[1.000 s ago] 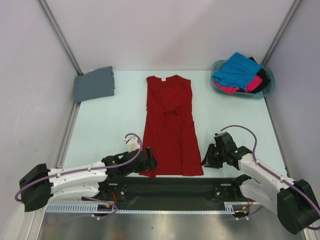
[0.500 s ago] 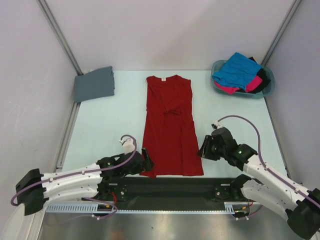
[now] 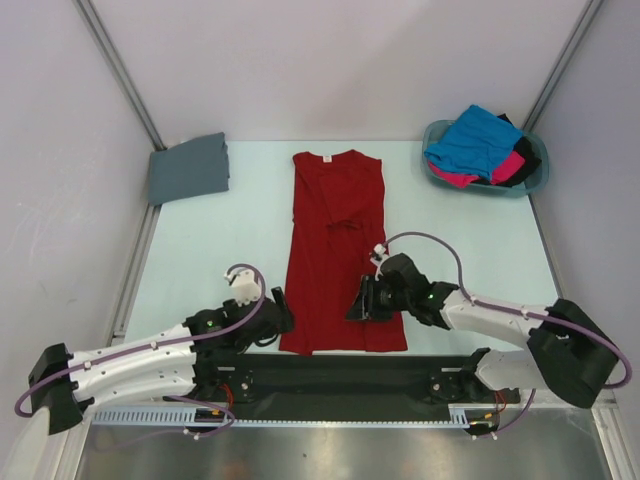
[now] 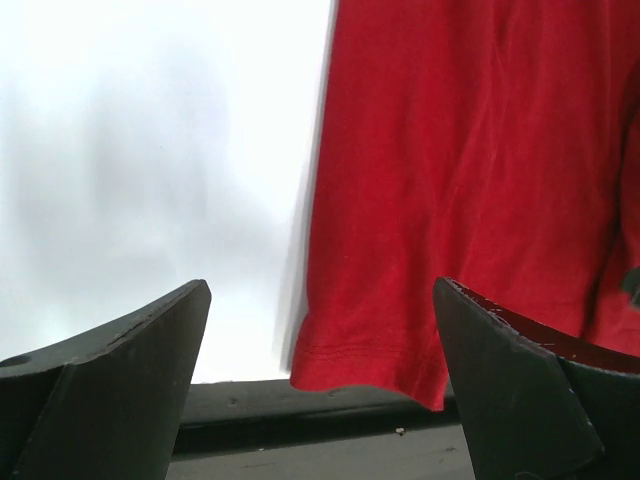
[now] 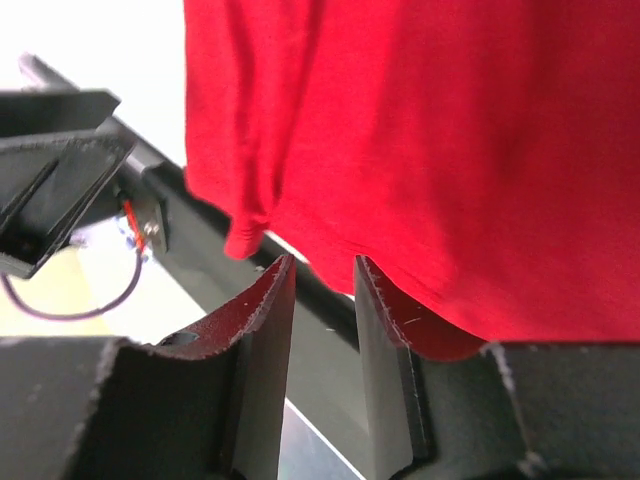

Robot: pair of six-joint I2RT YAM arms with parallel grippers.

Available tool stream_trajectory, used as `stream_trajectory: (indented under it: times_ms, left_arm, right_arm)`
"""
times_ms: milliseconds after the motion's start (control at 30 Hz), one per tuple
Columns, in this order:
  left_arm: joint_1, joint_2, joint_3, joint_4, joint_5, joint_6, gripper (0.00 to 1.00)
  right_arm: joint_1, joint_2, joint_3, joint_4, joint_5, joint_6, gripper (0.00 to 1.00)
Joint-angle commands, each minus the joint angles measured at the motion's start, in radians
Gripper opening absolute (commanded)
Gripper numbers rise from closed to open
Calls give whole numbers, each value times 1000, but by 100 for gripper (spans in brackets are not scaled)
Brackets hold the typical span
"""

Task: Fold and stack the t-shirts
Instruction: Fold the tshirt

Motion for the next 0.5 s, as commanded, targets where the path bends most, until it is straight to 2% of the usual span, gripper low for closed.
stream_trajectory:
  times_ms: [0, 467]
  left_arm:
    - [2, -8, 40, -17, -48, -14, 100]
    - [2, -109, 12, -35, -73, -11, 100]
  right_arm:
    - [45, 55, 25, 218, -60, 57, 36]
    - [170, 345, 83, 423, -79, 112, 37]
